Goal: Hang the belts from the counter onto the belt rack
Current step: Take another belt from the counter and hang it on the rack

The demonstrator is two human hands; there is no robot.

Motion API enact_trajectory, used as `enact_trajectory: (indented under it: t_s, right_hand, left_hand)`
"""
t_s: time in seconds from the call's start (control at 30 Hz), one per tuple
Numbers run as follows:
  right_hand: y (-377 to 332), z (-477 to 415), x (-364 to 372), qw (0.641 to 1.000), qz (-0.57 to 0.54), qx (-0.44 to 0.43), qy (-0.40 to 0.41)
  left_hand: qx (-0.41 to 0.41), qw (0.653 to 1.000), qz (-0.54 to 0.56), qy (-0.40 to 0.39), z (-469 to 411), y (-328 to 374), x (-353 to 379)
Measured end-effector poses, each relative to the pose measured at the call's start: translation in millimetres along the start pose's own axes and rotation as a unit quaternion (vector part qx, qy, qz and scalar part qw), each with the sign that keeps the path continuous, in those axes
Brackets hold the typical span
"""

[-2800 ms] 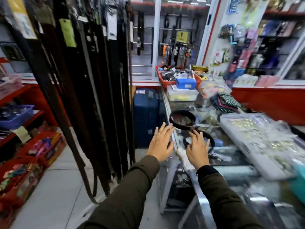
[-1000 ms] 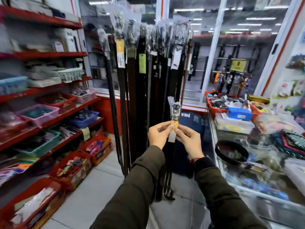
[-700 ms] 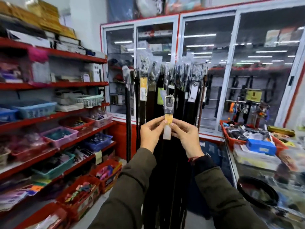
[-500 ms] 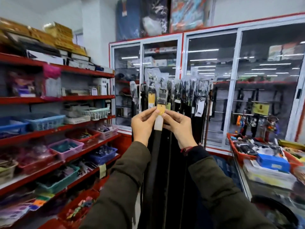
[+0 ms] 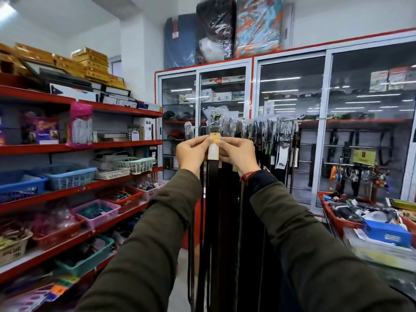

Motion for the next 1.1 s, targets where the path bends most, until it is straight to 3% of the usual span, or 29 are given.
enact_trajectory:
  t_s: [0.13,0.27,0.37,0.5,0.7,1.1]
  right_hand:
    - [19.4,-5.3,-7.5,0.999,0.046,0.0,0.023]
    - [26.0,2.6,-21.7,0.976,0.2,-0.065,0.064]
    - [26.0,28.2,-40.4,0.939,0.29,-0.15,0.105]
    - [46.4,63.0,-70.4,0.884,0.399,-0.201,0.137]
    - [101.0,114.7,-128.1,0.818,0.54,-0.145,0.137]
    - [194.1,217.7,-308.1,0.747,0.649,0.059,0.135]
  left_hand:
    - [0.005,1.0,-0.013,-0.014,-0.5,-13.5,4.4]
    - [0.109,0.983,-0.144,-0.005,12.6,-17.2,12.2]
    - [0.211,0.935,-0.284,-0.008,34.3,-31.3,23.9]
    - [0.302,0.826,-0.476,0.008,68.1,-68.2,38.1]
    - [0.307,0.796,-0.514,-0.091,123.1,-148.3,71.2]
    - [0.222,0.768,-0.509,-0.318,239.1,-320.1,185.3]
Point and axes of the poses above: each hand's wrist, its own z-axis away from the middle knuckle, its own x-axis out of the palm, y = z × x, the point moved 10 cm from there along -z, towards the middle knuckle, and after that the axes turned 4 degrees about -x, right-handed, at the moved point
